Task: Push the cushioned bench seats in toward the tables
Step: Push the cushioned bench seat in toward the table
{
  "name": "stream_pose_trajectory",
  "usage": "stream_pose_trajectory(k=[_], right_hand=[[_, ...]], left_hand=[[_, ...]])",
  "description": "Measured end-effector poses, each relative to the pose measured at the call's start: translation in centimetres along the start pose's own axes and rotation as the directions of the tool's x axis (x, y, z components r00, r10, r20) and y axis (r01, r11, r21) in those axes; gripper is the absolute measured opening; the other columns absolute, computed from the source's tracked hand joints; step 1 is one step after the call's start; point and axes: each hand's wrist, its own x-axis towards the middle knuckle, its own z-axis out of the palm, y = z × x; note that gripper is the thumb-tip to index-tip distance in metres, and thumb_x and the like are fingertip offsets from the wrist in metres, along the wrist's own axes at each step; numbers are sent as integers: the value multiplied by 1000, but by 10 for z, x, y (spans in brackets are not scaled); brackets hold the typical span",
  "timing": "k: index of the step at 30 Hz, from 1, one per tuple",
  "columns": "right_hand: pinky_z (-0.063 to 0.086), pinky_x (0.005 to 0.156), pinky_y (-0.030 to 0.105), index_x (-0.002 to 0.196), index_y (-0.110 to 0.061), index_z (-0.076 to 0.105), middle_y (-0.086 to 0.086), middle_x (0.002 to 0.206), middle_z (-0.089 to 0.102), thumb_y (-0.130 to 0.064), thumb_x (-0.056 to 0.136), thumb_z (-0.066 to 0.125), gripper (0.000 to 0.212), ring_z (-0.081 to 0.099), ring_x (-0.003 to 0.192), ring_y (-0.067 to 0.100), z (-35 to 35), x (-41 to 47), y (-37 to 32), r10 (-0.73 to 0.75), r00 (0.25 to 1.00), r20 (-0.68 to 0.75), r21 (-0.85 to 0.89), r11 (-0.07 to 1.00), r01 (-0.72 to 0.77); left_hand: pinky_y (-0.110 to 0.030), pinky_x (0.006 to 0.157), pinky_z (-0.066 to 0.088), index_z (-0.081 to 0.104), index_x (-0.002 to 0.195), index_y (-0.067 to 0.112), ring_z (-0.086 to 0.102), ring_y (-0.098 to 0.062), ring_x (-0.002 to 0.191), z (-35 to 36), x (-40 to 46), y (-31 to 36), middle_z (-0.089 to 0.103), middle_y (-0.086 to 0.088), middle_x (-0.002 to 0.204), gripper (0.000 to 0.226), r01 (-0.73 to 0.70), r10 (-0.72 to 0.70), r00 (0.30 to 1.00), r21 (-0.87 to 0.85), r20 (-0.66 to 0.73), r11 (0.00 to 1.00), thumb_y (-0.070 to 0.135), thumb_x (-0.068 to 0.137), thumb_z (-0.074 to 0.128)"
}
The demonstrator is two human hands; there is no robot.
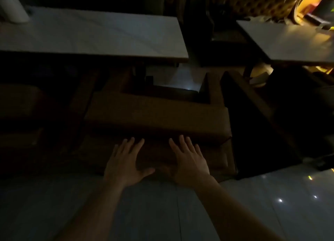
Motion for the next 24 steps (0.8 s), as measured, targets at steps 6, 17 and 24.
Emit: stream_pose_trajectory(k=[6,17,24], right_hand=[[3,122,53,153,-37,-14,7,164,-17,-76,80,53,106,-18,150,30,49,20,24,14,998,53,-45,999,-12],[0,120,61,154,-37,-9,16,164,-9,-61,86,59,99,-15,149,39,95,63,50,15,995,-102,-82,996,-23],[11,114,70,157,-30,10,24,161,15,-52,91,58,85,7,148,46,109,66,56,-35,974,-224,-132,991,5]], left_hand=[[-45,121,0,-6,154,38,-7,-22,150,44,27,-3,-2,1,165,108,-30,31,999,23,-35,999,86,72,46],[-46,121,13,19,155,27,12,-27,149,96,77,-8,21,-3,162,101,-68,85,951,67,-296,995,69,75,63],[-48,117,25,34,151,25,26,-29,145,99,82,-13,37,-3,155,96,-85,109,919,78,-379,993,59,71,74]])
